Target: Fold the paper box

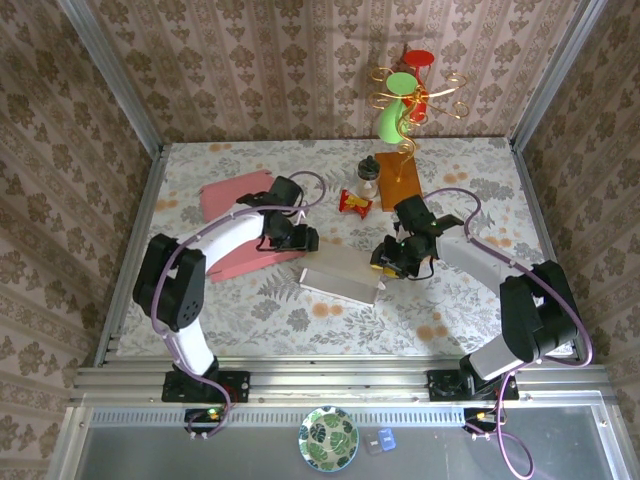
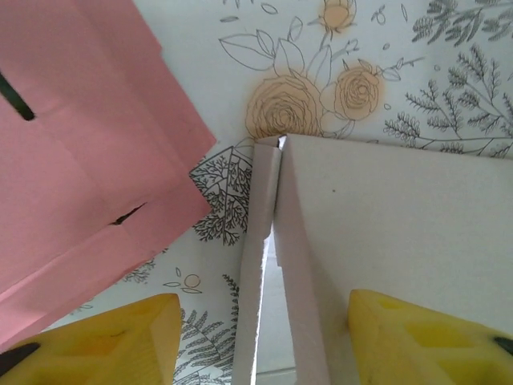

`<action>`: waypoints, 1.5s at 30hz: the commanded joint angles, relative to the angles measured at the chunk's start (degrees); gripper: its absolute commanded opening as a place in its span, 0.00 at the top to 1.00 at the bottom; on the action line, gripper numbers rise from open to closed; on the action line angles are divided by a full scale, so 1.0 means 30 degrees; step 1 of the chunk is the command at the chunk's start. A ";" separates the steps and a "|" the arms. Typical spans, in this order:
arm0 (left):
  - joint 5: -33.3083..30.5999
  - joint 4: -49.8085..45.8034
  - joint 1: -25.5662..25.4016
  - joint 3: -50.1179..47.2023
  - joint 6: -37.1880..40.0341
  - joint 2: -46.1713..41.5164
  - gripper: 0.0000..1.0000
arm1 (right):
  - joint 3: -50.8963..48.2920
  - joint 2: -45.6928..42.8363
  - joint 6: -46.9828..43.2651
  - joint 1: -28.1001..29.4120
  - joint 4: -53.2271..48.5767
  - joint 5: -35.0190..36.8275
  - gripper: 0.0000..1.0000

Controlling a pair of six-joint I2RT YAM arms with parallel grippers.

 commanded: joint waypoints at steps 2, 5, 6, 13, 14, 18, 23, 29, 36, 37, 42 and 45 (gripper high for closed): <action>0.0057 0.0804 -0.0266 -0.1191 0.0304 -0.0469 0.45 | 0.0194 0.0489 -0.0500 0.0086 -0.0588 0.0413 0.62; 0.0066 0.1200 -0.0360 -0.1792 0.0117 -0.0670 0.45 | 0.0169 0.0618 -0.0715 0.0082 -0.0640 0.0445 0.61; 0.0068 0.1273 -0.0384 -0.1989 0.0086 -0.0665 0.46 | 0.0124 0.0654 -0.0836 0.0079 -0.0670 0.0481 0.60; 0.0046 0.2172 -0.0610 -0.3149 -0.0261 -0.0724 0.48 | -0.0127 0.1001 -0.1497 0.0079 -0.0632 0.0546 0.54; 0.0047 0.2292 -0.0651 -0.3225 -0.0245 -0.0731 0.48 | -0.0243 0.1000 -0.1571 0.0079 -0.0540 0.0523 0.53; 0.0095 0.2681 -0.0713 -0.3553 -0.0316 -0.0772 0.52 | -0.0727 0.1143 -0.1681 0.0079 -0.0175 0.0291 0.52; 0.0329 0.3424 -0.0742 -0.4080 -0.0623 -0.0953 0.57 | -0.1255 0.1461 -0.1748 0.0083 0.0292 0.0055 0.52; 0.0585 0.4030 -0.0742 -0.4560 -0.0893 -0.1171 0.61 | -0.1508 0.1990 -0.1763 0.0081 0.0763 -0.0136 0.54; 0.0668 0.4327 -0.0717 -0.5141 -0.1020 -0.1451 0.64 | -0.1534 0.2629 -0.1922 0.0020 0.0765 0.0025 0.61; 0.0690 0.4359 -0.0713 -0.5214 -0.1012 -0.1450 0.64 | -0.1538 0.2684 -0.1966 0.0028 0.0765 0.0046 0.62; 0.0856 0.4865 -0.0713 -0.5708 -0.1233 -0.1655 0.66 | -0.1825 0.2890 -0.2030 -0.0009 0.0793 0.0135 0.65; 0.0957 0.5136 -0.0714 -0.5878 -0.1395 -0.1692 0.67 | -0.2021 0.2971 -0.1997 -0.0024 0.1276 0.0156 0.67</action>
